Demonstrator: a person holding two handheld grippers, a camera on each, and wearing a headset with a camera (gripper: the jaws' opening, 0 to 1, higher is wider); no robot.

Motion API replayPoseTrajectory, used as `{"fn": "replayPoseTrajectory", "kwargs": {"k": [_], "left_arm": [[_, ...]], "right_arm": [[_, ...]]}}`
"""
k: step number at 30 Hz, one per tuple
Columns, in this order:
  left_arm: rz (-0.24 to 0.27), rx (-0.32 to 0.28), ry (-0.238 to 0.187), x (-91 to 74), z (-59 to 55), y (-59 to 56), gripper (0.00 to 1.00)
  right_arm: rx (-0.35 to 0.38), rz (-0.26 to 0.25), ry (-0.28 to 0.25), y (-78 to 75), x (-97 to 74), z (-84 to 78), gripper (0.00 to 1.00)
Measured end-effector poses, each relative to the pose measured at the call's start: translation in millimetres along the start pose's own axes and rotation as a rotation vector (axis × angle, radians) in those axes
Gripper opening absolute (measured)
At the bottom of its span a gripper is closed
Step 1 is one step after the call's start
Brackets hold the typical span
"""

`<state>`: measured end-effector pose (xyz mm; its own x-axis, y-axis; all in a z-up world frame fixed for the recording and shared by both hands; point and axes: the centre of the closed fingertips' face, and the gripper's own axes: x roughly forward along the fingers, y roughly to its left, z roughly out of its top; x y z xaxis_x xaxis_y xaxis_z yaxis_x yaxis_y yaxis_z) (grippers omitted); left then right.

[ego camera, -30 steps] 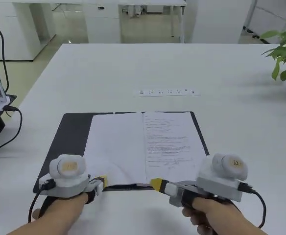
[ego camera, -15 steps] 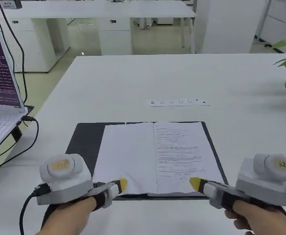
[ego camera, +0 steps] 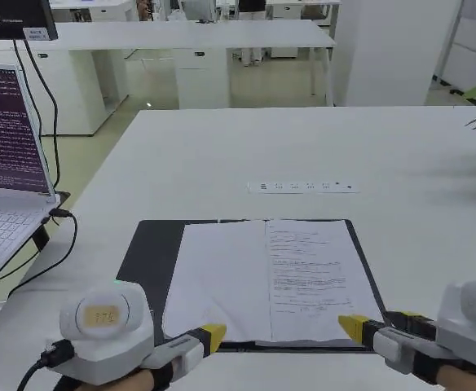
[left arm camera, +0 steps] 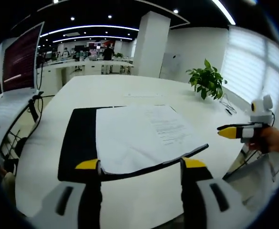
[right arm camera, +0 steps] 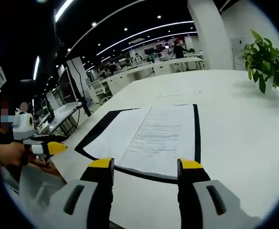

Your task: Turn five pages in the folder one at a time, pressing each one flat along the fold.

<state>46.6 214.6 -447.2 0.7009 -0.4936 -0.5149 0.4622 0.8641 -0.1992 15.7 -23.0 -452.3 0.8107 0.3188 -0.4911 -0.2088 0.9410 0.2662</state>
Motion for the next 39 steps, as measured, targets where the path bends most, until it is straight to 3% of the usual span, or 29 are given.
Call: {"fn": "replayPoseTrajectory", "kwargs": {"k": [3,8,13,21,23,27,39], "left_arm": [[-0.004,-0.018,0.005,-5.6,-1.7,1.3,0.74],[0.005,0.059,0.010,-16.7,-2.1,4.4,0.79],[0.010,0.068,0.013,-27.7,-4.6,8.9,0.84],[0.031,0.219,0.007,-40.7,-9.0,15.0,0.92],[0.030,0.227,0.005,-42.9,-9.6,14.0,0.94],[0.028,0.251,-0.009,-46.1,-7.9,11.4,0.99],[0.015,0.245,-0.010,-41.9,-3.7,7.1,0.99]], "right_arm": [[-0.047,-0.007,-0.007,1.3,-4.3,3.8,0.63],[-0.128,0.004,-0.013,8.8,-13.3,8.4,0.74],[-0.194,0.011,-0.037,16.5,-23.5,13.3,0.82],[-0.268,0.029,-0.086,27.9,-32.0,9.4,0.95],[-0.287,0.035,-0.105,31.9,-34.4,9.8,1.00],[-0.296,0.050,-0.122,37.7,-38.2,10.6,1.00],[-0.267,0.027,-0.106,31.0,-37.9,8.0,0.99]]}}
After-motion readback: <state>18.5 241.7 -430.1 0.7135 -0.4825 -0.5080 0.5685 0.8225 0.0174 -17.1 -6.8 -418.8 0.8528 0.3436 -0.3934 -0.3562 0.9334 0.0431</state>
